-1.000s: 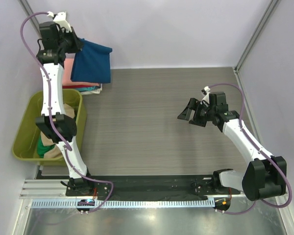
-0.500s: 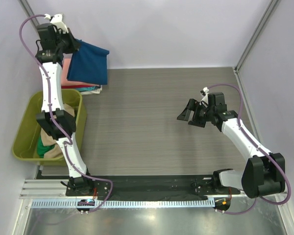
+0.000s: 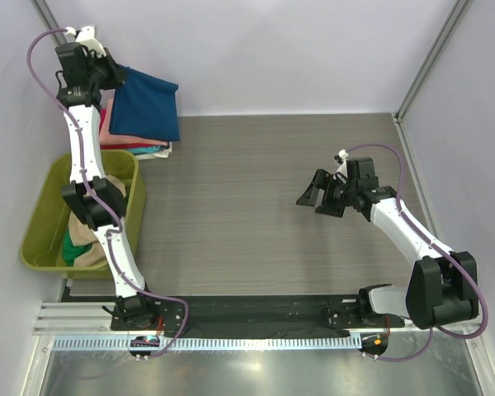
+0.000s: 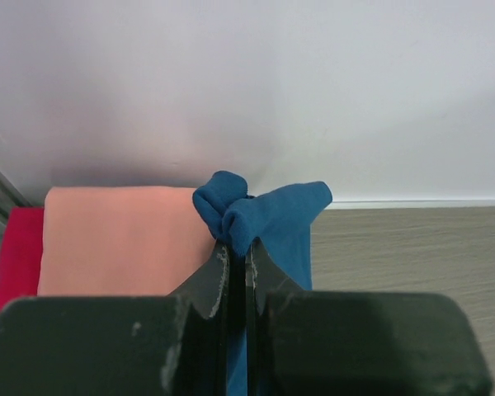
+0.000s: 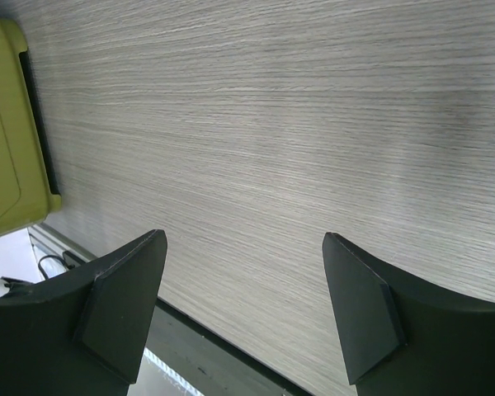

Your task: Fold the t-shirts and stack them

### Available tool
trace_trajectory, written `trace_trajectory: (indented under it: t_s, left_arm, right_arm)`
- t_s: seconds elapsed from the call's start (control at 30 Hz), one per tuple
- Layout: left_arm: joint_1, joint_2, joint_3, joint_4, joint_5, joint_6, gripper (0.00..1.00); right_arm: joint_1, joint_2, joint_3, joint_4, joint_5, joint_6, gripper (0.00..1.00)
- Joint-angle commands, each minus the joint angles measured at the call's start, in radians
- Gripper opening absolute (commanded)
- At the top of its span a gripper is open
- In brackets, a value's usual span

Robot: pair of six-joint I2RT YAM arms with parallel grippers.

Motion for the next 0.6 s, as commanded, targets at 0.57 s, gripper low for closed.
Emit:
trace_trajectory:
  t_s: [0.57]
  left_arm:
    - [0.089,0.272,0.116,0.407,-0.029,0.026,0.00]
  right_arm:
    - [0.030,0.108,-0.046,0.104,0.003,0.030,0.82]
